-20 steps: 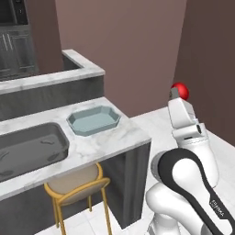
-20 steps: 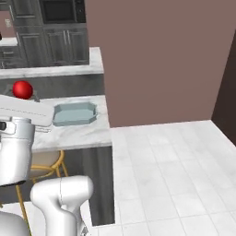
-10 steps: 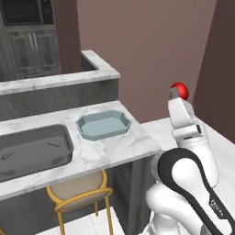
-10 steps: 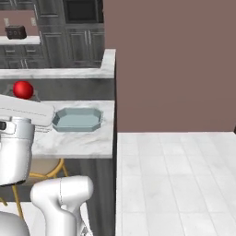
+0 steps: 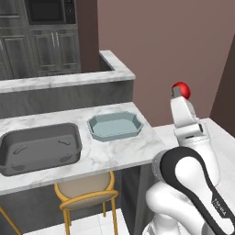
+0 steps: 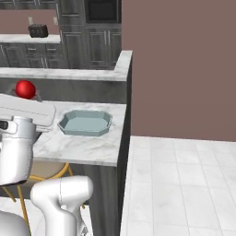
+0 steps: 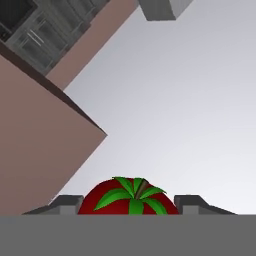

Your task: Place the cold items (lime and tomato) from the fridge in one tupperware on the dining counter. Place the warm items (hot dog and kebab skewer) in the stove area in another tupperware.

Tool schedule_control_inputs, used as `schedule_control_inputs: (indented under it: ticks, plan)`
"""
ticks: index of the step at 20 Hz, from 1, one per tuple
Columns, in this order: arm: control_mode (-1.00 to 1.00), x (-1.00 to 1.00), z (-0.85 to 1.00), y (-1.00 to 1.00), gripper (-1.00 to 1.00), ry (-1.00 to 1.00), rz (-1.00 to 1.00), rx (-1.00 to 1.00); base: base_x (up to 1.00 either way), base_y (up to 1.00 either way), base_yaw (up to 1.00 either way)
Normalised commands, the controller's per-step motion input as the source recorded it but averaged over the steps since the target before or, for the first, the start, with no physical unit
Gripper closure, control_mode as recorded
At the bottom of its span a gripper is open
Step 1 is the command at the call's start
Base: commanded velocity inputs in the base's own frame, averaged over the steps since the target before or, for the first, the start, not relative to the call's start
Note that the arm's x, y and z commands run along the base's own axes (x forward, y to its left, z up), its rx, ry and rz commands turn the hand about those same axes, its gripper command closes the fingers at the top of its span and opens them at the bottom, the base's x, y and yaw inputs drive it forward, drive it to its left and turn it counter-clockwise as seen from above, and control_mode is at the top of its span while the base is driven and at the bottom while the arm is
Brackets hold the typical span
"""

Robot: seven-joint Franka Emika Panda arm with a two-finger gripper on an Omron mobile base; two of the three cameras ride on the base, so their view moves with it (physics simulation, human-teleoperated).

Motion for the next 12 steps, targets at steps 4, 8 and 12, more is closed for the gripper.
schedule_control_inputs:
  ticks: [4, 8, 12]
  plan:
    - [-1.0, -0.24, -0.01, -0.89, 1.0, -0.02, 0.0, -0.09, 0.0, 0.0, 0.0]
    - [-1.0, -0.21, 0.0, -0.68, 1.0, 0.0, 0.0, -0.39, 0.0, 0.0, 0.0]
    - [-1.0, -0.1, -0.11, -0.27, 1.0, 0.0, -0.01, -0.53, 0.0, 0.0, 0.0]
